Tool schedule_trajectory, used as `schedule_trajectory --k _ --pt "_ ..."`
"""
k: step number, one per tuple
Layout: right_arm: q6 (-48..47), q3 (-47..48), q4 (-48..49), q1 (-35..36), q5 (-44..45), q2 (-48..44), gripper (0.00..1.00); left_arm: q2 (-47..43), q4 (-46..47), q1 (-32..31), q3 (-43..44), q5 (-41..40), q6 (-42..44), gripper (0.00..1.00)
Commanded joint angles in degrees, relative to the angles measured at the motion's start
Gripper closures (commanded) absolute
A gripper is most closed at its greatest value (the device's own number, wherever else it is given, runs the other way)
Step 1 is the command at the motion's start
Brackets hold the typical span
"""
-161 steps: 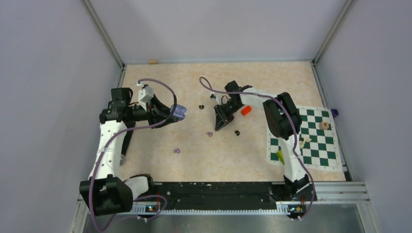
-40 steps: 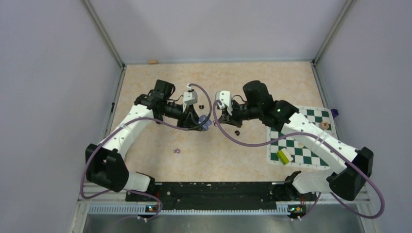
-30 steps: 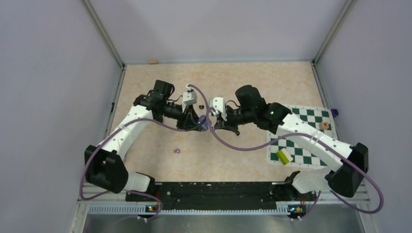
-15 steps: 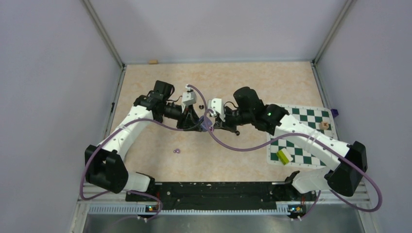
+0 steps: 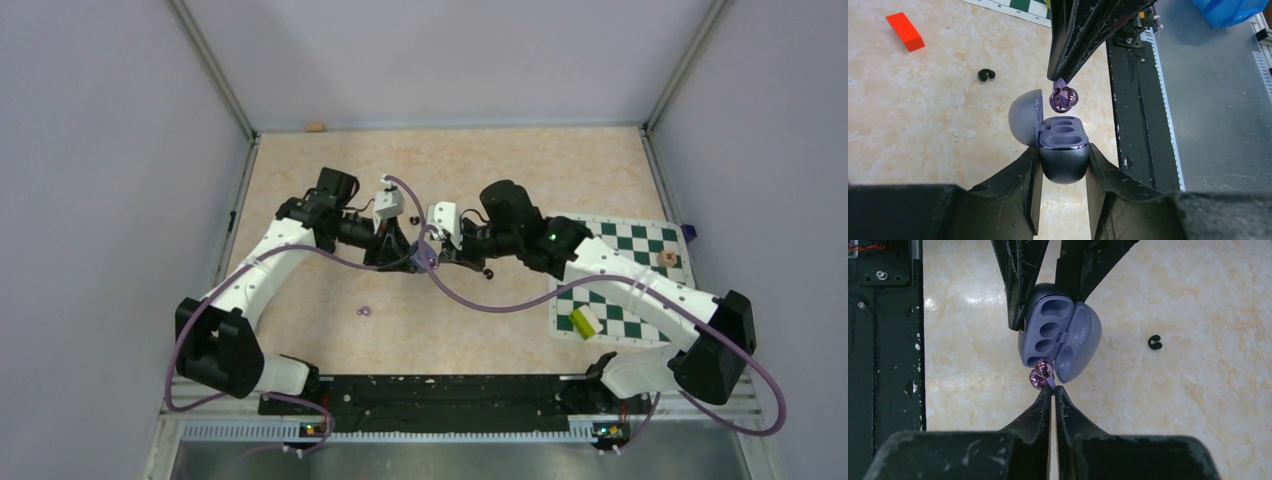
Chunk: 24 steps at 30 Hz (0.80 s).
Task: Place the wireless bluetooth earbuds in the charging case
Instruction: Insert the right earbud into the right side groove of the charging case.
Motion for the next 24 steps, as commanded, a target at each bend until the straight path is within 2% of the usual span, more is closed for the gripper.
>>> schedule_trajectory --k 1,13,24 --pt "0.58 -0.23 2.65 0.73 1.15 -0.64 1.0 -0.64 1.57 -0.02 -0.27 2.78 0.33 1.0" --pt "4.52 -0.03 2.65 -6.63 -10.63 -2.69 1.0 -1.08 1.51 1.23 -0.55 4.74 0.56 1.0" --pt "6.56 0.23 2.49 -7.69 -16.43 -1.13 1.0 -1.97 0.56 1.22 -1.01 5.2 2.28 1.0"
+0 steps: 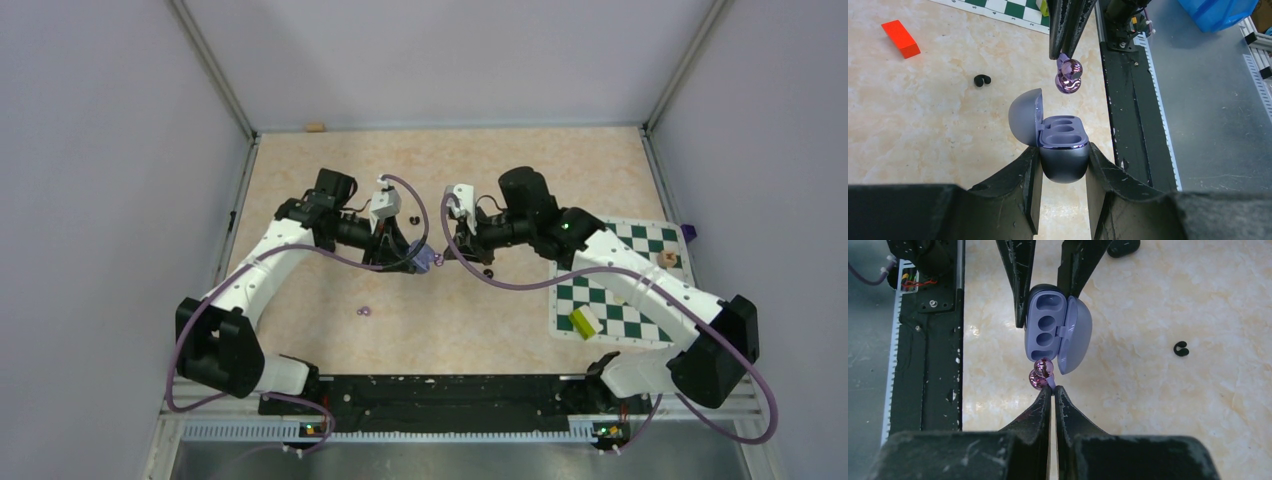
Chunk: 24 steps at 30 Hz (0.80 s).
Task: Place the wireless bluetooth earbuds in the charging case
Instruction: Insert the right earbud into the right side groove of the charging case.
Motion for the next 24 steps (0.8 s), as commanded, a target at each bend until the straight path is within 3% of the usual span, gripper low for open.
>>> schedule_trajectory --k 1,24 --pt "1.14 0.24 1.99 -0.45 -4.12 -0.35 1.0 -1.91 0.28 0.18 -0.26 2.39 1.5 1.0" --pt "1.78 0.58 2.62 1.35 -3.39 2.18 1.0 -2.3 0.28 0.04 -0.67 2.44 1.95 1.0"
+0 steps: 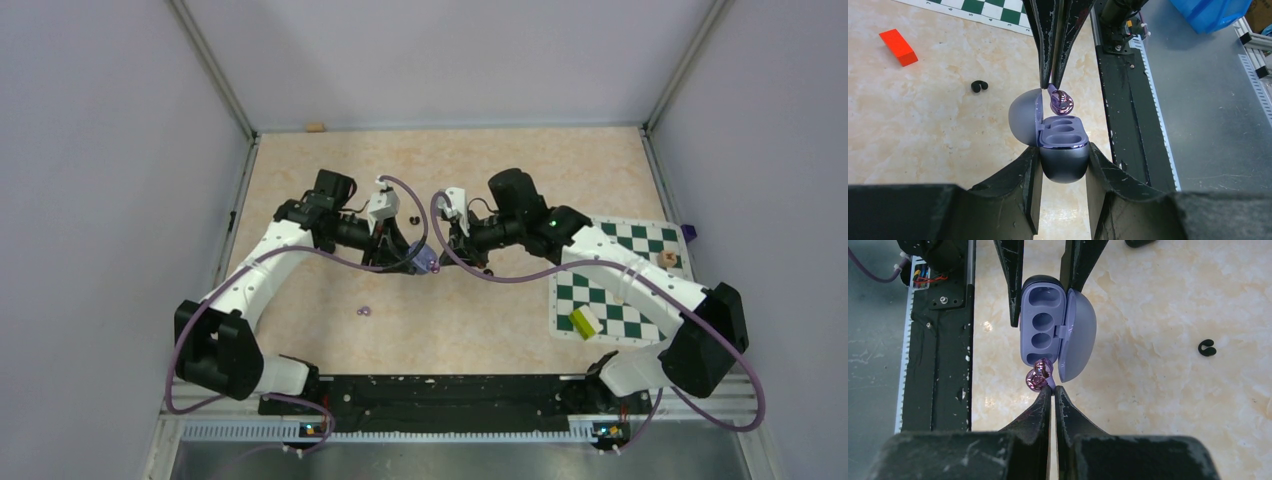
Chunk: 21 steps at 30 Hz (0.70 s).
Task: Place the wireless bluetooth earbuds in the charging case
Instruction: Insert the right earbud into the right side groove of the charging case.
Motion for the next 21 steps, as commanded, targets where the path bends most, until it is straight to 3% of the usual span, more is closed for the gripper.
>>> schedule_trajectory --k 1,21 --pt "0.19 0.55 2.31 0.66 -0.44 -1.84 1.0 -1.61 0.24 0.03 -0.3 0.45 1.45 1.0" --pt "0.81 0.41 2.87 0.66 -1.52 -0.66 1.0 -1.22 0.28 -1.65 -0.2 -1.07 1.7 1.0"
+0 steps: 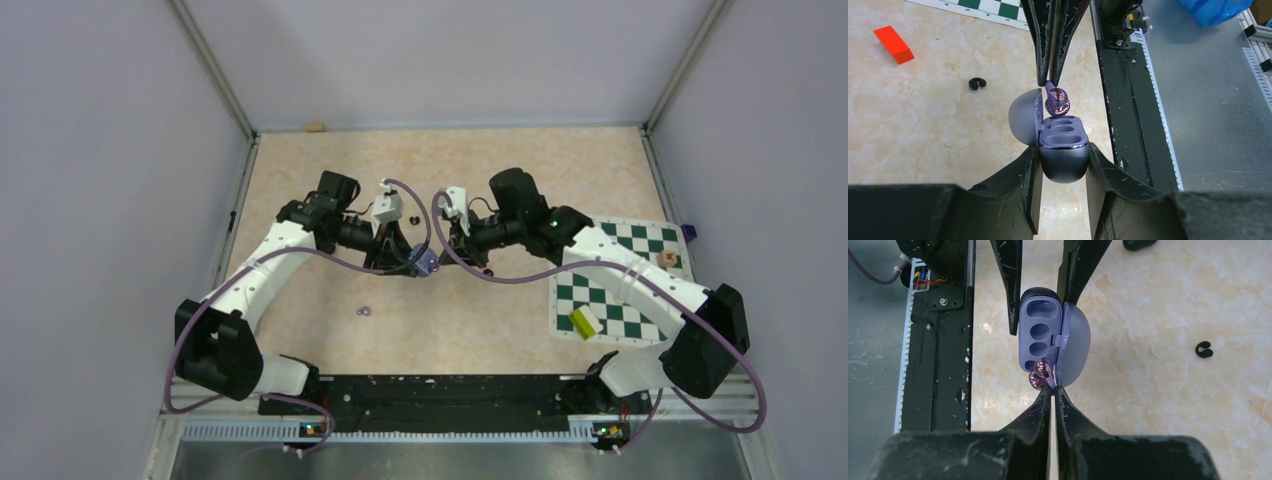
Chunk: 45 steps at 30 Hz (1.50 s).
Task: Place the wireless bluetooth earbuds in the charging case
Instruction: Insert the right earbud into the right side groove of the charging case.
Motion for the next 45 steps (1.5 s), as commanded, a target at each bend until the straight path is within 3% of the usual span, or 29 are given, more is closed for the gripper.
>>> schedule_trajectory --k 1,15,36,45 --pt "0.82 0.42 2.52 0.69 -1.78 0.0 1.0 -1.0 0.32 -0.55 0.04 0.63 1.09 1.0" --pt "-2.81 1.88 -1.67 3.79 -0.35 2.88 1.0 -1.07 0.26 -0.88 -0.06 0.41 1.41 1.0" --pt "0.38 1.27 1.73 3.84 0.41 2.07 1.0 0.05 -0.04 -2.35 0.03 -1.19 1.71 1.0" --pt "1.43 1.53 3.25 4.15 7.82 2.03 1.0 0.65 -0.02 -2.31 0.55 -1.65 1.23 1.0"
